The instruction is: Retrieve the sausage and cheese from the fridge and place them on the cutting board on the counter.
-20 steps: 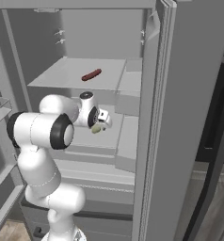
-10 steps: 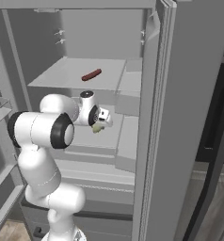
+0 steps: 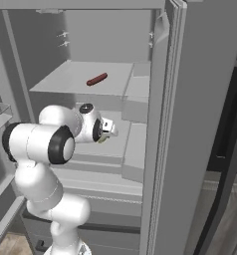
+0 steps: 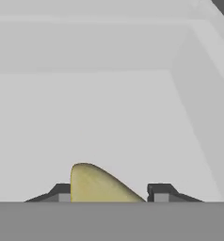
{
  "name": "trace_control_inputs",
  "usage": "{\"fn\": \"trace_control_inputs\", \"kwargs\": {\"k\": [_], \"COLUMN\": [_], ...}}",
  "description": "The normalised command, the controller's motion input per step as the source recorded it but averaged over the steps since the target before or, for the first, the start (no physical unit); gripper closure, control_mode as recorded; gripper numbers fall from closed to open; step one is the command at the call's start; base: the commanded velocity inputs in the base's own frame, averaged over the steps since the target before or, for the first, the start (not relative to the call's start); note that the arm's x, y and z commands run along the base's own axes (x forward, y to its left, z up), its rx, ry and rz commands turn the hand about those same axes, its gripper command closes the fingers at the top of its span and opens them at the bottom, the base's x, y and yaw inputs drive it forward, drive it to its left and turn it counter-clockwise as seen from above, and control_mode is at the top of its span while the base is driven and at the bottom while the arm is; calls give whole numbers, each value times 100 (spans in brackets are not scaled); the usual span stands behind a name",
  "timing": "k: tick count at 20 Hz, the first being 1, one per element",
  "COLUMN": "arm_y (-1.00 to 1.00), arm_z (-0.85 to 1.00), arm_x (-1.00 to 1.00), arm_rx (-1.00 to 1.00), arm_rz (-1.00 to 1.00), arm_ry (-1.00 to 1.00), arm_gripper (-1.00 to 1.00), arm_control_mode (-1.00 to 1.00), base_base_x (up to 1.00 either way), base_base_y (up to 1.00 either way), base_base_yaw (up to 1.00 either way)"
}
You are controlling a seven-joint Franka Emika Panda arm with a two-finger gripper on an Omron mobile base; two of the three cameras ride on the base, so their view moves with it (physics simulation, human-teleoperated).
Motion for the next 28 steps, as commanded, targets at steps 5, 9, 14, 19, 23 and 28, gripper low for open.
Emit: {"fn": "trace_control_inputs", "kwargs": {"k": [5, 9, 14, 19, 23, 28], "arm_y": [0, -1, -5, 0, 0, 0], "arm_z": [77, 93, 65, 82, 99, 100], "arm_x": [-80, -97, -100, -100, -88, -66], "arm_rx": [12, 16, 11, 1, 0, 0], "arm_rz": [0, 0, 0, -4, -8, -1], "arm_ry": [-3, 0, 0, 0, 0, 3], "arm_gripper": [100, 100, 100, 100, 100, 100], "arm_control_mode": [-100, -100, -100, -100, -100, -100], "base_base_x": [0, 0, 0, 0, 0, 0], "base_base_y": [0, 0, 0, 0, 0, 0], "base_base_yaw": [0, 0, 0, 0, 0, 0]}}
